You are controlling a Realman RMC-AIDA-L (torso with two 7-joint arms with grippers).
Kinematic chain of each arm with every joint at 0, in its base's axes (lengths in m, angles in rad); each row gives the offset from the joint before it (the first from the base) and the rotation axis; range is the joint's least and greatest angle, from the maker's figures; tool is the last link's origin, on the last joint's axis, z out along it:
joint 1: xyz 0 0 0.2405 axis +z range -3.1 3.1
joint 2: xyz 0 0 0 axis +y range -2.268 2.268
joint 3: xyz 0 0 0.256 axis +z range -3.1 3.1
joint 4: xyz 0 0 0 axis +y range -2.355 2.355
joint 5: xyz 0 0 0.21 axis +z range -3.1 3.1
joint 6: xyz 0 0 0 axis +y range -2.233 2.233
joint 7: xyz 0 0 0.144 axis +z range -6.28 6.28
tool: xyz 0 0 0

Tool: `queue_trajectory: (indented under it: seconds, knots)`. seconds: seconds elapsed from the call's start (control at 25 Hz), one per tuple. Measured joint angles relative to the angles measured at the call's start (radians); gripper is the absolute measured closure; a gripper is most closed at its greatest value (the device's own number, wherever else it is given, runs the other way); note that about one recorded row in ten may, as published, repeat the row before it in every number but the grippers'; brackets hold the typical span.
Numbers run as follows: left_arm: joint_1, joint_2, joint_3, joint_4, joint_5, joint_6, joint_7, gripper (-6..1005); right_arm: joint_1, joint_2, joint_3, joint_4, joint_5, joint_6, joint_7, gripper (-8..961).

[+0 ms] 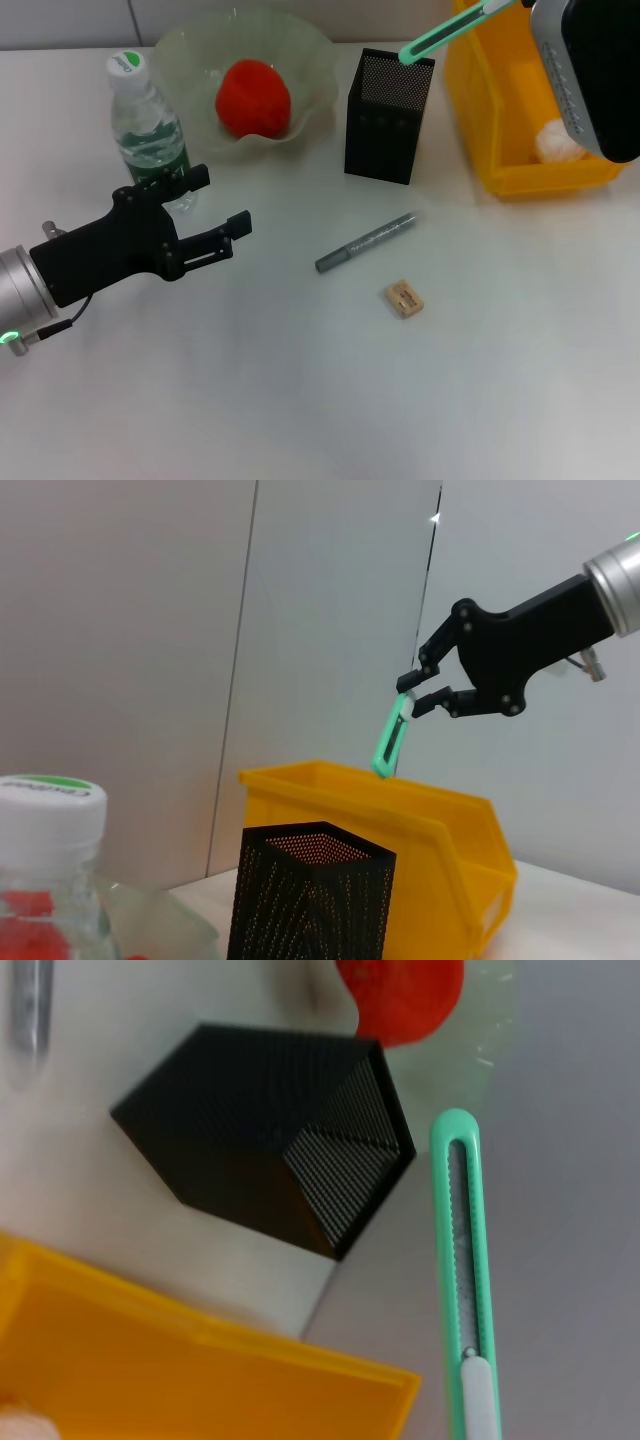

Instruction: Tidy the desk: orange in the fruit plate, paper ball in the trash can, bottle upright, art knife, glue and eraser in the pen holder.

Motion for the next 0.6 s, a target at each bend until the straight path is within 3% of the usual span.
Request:
queue_trajectory:
  seconds: [0.6]
  knots:
    - [0.001,0.001,-0.002,-0.012,-0.008,-0.026,0.013,140,-0.065,0.003,-0.085,0.139,0.000,0.305,-0.193,765]
